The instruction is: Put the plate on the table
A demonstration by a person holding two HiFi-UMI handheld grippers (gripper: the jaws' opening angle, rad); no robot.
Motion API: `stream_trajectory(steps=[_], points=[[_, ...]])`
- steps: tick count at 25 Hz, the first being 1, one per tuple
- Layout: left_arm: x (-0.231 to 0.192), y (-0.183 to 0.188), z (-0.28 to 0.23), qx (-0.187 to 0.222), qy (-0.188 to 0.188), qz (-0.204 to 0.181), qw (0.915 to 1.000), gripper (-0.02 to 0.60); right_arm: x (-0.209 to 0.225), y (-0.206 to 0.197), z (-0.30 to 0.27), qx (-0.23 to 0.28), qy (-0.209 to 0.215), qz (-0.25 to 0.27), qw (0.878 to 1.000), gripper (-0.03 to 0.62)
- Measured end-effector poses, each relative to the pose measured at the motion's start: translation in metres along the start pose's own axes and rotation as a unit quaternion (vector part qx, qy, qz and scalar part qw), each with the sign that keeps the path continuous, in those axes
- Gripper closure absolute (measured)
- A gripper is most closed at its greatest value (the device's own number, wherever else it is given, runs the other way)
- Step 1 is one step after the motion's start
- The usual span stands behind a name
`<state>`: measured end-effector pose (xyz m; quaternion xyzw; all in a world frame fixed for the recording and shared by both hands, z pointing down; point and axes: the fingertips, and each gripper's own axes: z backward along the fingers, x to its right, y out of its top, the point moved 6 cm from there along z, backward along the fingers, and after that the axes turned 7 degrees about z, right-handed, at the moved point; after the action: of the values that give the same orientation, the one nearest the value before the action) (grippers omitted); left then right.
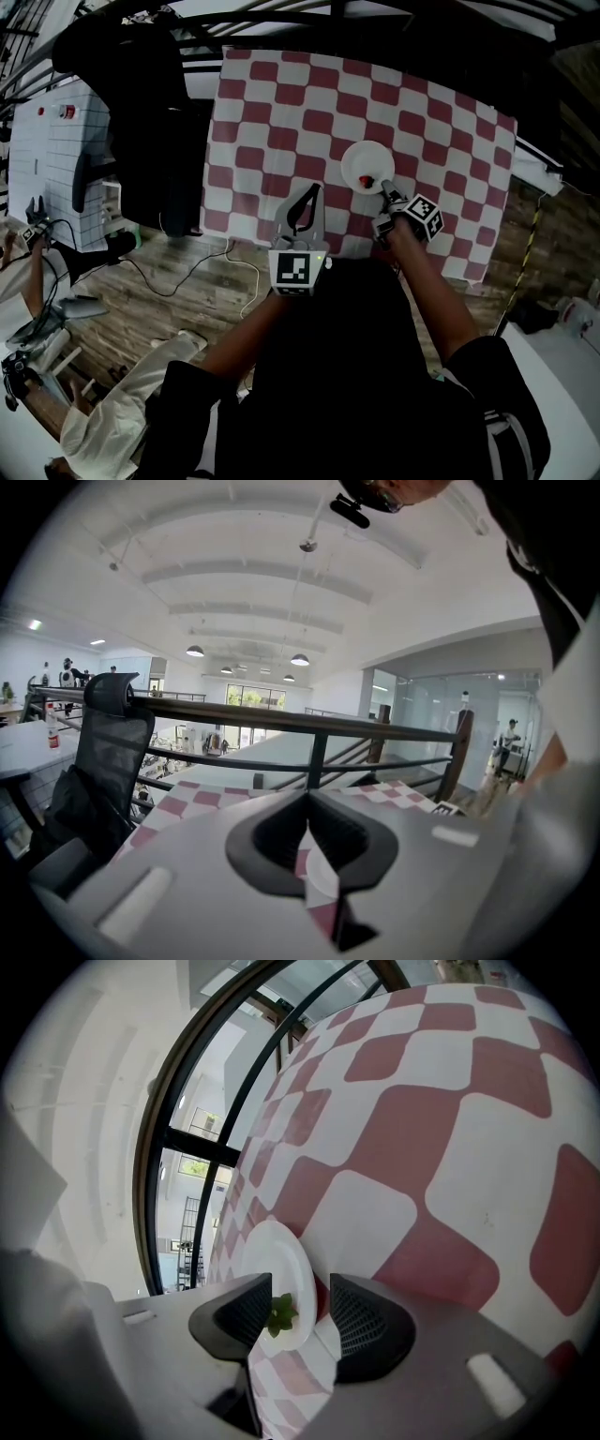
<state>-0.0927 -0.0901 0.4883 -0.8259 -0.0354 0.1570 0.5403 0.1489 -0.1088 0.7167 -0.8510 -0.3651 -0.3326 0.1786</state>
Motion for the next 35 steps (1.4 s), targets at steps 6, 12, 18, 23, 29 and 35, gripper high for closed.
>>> stream_trajectory(steps=[6,12,18,23,29,35], points=[[0.002,0.003,0.002,0.002,-0.012,0.004,0.9999,0.572,0.003,-0.001,0.008,-0.001,0.001,0.004,1.000,0.402],[0.005,0.003,0.002,-0.004,-0.024,0.006,0.9997,0.572,0.009,-0.005,0.021,0.003,0.001,0.001,1.000,0.402],[0.011,-0.001,0.002,-0.004,-0.034,0.001,0.9994,0.572,0.007,-0.003,0.036,0.016,0.010,-0.012,1.000,0.402],[0.018,-0.002,0.006,0.006,-0.050,-0.002,0.9987,0.572,0.000,-0.004,0.048,0.022,0.026,-0.010,0.999,0.402],[0.022,-0.002,0.010,0.010,-0.060,0.000,0.9981,0.572,-0.017,-0.004,0.071,0.035,0.054,0.028,0.998,0.391],[0.024,0.000,0.019,0.004,-0.077,0.011,0.9970,0.572,-0.037,-0.008,0.093,0.042,0.083,0.028,0.995,0.395]])
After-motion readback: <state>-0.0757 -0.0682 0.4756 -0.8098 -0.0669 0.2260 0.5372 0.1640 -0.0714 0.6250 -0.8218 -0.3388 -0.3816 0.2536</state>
